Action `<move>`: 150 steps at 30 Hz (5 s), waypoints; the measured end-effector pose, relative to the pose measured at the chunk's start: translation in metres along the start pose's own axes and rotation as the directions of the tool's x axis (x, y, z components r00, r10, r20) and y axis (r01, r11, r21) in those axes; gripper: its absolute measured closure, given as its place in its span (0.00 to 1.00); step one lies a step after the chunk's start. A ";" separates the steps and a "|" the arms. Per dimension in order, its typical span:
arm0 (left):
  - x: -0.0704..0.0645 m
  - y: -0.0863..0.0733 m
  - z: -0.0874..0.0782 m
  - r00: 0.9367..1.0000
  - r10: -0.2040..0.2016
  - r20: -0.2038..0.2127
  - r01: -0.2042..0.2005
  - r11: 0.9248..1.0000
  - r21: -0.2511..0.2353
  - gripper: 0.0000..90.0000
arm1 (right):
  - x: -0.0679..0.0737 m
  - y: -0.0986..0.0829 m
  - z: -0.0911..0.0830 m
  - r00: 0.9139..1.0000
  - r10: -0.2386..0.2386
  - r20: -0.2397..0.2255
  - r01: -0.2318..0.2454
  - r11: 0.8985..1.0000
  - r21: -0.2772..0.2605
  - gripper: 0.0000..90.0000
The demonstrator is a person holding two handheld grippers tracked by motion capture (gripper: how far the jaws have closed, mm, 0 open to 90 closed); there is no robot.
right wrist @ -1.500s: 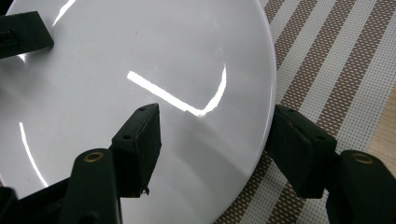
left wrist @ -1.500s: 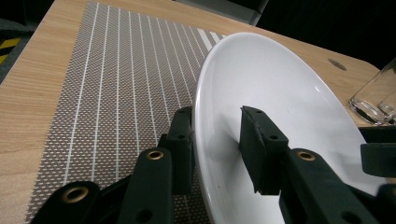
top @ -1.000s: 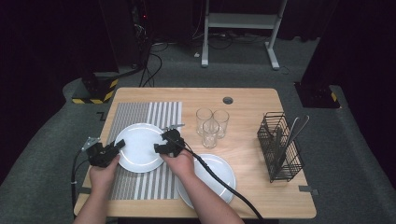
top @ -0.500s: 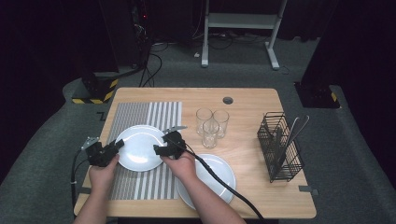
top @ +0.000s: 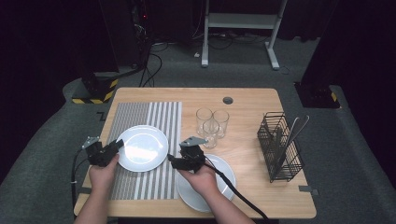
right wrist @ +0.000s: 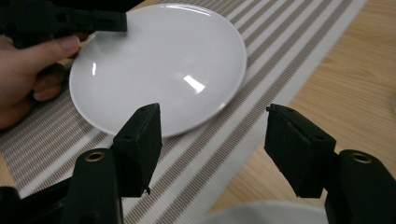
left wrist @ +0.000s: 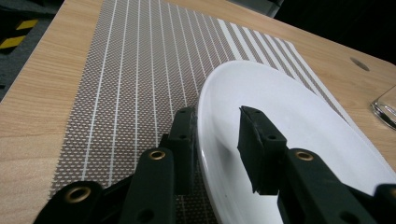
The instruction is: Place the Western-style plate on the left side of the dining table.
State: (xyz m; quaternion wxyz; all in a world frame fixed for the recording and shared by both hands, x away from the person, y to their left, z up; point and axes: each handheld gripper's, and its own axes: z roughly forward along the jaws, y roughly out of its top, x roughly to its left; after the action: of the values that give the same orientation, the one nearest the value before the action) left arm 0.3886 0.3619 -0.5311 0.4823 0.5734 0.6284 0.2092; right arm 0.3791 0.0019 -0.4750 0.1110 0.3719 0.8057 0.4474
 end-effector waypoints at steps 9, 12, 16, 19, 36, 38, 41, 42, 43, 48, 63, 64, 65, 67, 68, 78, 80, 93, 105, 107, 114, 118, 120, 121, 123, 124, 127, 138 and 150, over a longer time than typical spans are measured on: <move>0.000 0.001 0.002 1.000 -0.015 -0.026 0.015 1.000 0.013 0.75 | -0.013 -0.041 -0.041 0.991 -0.083 0.107 0.083 0.997 0.000 0.40; 0.000 0.001 0.002 0.999 -0.015 -0.040 0.016 1.000 0.017 0.76 | -0.015 -0.051 -0.053 0.987 -0.105 0.124 0.106 0.994 -0.005 0.41; -0.001 0.001 0.003 0.998 -0.028 -0.051 0.029 0.999 0.025 0.76 | -0.022 -0.062 -0.064 0.985 -0.105 0.136 0.107 0.994 -0.009 0.41; -0.001 0.001 0.003 0.998 -0.029 -0.060 0.031 0.999 0.027 0.76 | -0.027 -0.069 -0.068 0.987 -0.085 0.140 0.087 0.996 -0.012 0.41; -0.003 0.002 0.003 0.998 0.008 -0.068 -0.007 1.000 0.012 0.78 | -0.030 -0.083 -0.078 0.985 -0.083 0.151 0.090 0.995 -0.040 0.41; -0.003 0.002 0.004 0.998 0.019 -0.066 -0.018 1.000 0.016 0.78 | -0.029 -0.084 -0.079 0.985 -0.083 0.152 0.090 0.995 -0.046 0.41; -0.003 0.003 0.005 0.997 0.042 -0.064 -0.041 0.999 0.022 0.77 | -0.029 -0.084 -0.083 0.984 -0.082 0.156 0.092 0.994 -0.056 0.41; -0.003 0.003 0.005 0.997 0.043 -0.061 -0.042 0.999 0.024 0.77 | -0.029 -0.084 -0.084 0.984 -0.084 0.157 0.094 0.994 -0.059 0.41; -0.003 0.003 0.005 0.997 0.042 -0.061 -0.040 0.999 0.025 0.77 | -0.029 -0.085 -0.085 0.984 -0.083 0.157 0.094 0.993 -0.065 0.41; -0.004 0.003 0.004 0.997 0.046 -0.054 -0.045 0.999 0.021 0.75 | -0.032 -0.088 -0.090 0.982 -0.091 0.162 0.107 0.990 -0.090 0.44; -0.009 0.001 -0.001 0.995 0.058 -0.084 -0.057 0.998 0.018 0.66 | -0.046 -0.095 -0.093 0.982 -0.093 0.165 0.113 0.987 -0.117 0.47; -0.010 0.000 -0.001 0.994 0.062 -0.088 -0.061 0.998 0.018 0.66 | -0.048 -0.095 -0.093 0.981 -0.098 0.166 0.119 0.986 -0.118 0.47; -0.011 0.000 -0.002 0.993 0.069 -0.091 -0.067 0.998 0.019 0.65 | -0.049 -0.095 -0.093 0.981 -0.097 0.166 0.118 0.986 -0.120 0.47; -0.012 -0.001 -0.003 0.992 0.080 -0.093 -0.078 0.997 0.023 0.65 | -0.051 -0.095 -0.092 0.980 -0.101 0.172 0.123 0.985 -0.121 0.48; -0.014 -0.001 -0.004 0.992 0.085 -0.097 -0.083 0.996 0.024 0.64 | -0.052 -0.095 -0.092 0.979 -0.101 0.175 0.123 0.985 -0.119 0.49; -0.026 -0.002 -0.018 0.983 0.140 -0.114 -0.137 0.990 0.038 0.58 | -0.064 -0.093 -0.090 0.971 -0.119 0.206 0.146 0.982 -0.123 0.51; -0.029 -0.003 -0.022 0.980 0.156 -0.122 -0.152 0.988 0.039 0.56 | -0.067 -0.092 -0.090 0.971 -0.116 0.210 0.141 0.984 -0.112 0.51; -0.062 0.000 -0.030 0.962 0.236 -0.140 -0.233 0.972 0.035 0.48 | -0.081 -0.081 -0.090 0.974 -0.067 0.216 0.085 0.993 -0.078 0.52; -0.073 -0.016 -0.032 0.965 0.248 -0.088 -0.248 0.969 0.010 0.41 | -0.084 -0.069 -0.093 0.982 -0.034 0.186 0.063 0.986 -0.152 0.51; -0.073 -0.019 -0.033 0.963 0.257 -0.082 -0.258 0.966 -0.002 0.42 | -0.085 -0.066 -0.093 0.983 -0.028 0.180 0.058 0.984 -0.166 0.49; -0.069 -0.028 -0.036 0.958 0.274 -0.082 -0.276 0.961 -0.017 0.45 | -0.087 -0.063 -0.094 0.981 -0.034 0.192 0.069 0.981 -0.180 0.47; -0.064 -0.030 -0.039 0.964 0.254 -0.080 -0.257 0.966 -0.028 0.45 | -0.087 -0.059 -0.093 0.978 -0.047 0.204 0.085 0.979 -0.183 0.45; -0.062 -0.032 -0.041 0.966 0.246 -0.082 -0.250 0.967 -0.044 0.45 | -0.088 -0.056 -0.094 0.978 -0.054 0.204 0.093 0.978 -0.184 0.45; -0.061 -0.033 -0.042 0.966 0.245 -0.077 -0.249 0.967 -0.048 0.45 | -0.088 -0.054 -0.094 0.976 -0.061 0.207 0.101 0.977 -0.188 0.45; -0.059 -0.035 -0.042 0.969 0.238 -0.070 -0.242 0.969 -0.057 0.45 | -0.087 -0.051 -0.095 0.975 -0.071 0.211 0.114 0.974 -0.196 0.48; -0.059 -0.036 -0.042 0.968 0.240 -0.071 -0.244 0.968 -0.059 0.45 | -0.087 -0.050 -0.096 0.974 -0.074 0.214 0.118 0.973 -0.199 0.49; -0.059 -0.040 -0.042 0.963 0.256 -0.084 -0.261 0.964 -0.057 0.45 | -0.085 -0.047 -0.101 0.972 -0.078 0.220 0.127 0.967 -0.219 0.49; -0.061 -0.044 -0.041 0.956 0.283 -0.072 -0.287 0.957 -0.048 0.42 | -0.081 -0.041 -0.119 0.971 -0.054 0.232 0.118 0.955 -0.272 0.46; -0.059 -0.046 -0.044 0.960 0.274 -0.059 -0.277 0.960 -0.053 0.40 | -0.078 -0.035 -0.119 0.961 -0.070 0.268 0.143 0.954 -0.263 0.45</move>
State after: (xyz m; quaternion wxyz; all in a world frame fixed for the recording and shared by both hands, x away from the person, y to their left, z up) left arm 0.3205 0.3085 -0.5270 0.4496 0.6347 0.5479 0.3078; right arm 0.3555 -0.1400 -0.4472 0.2894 0.3627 0.7323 0.4984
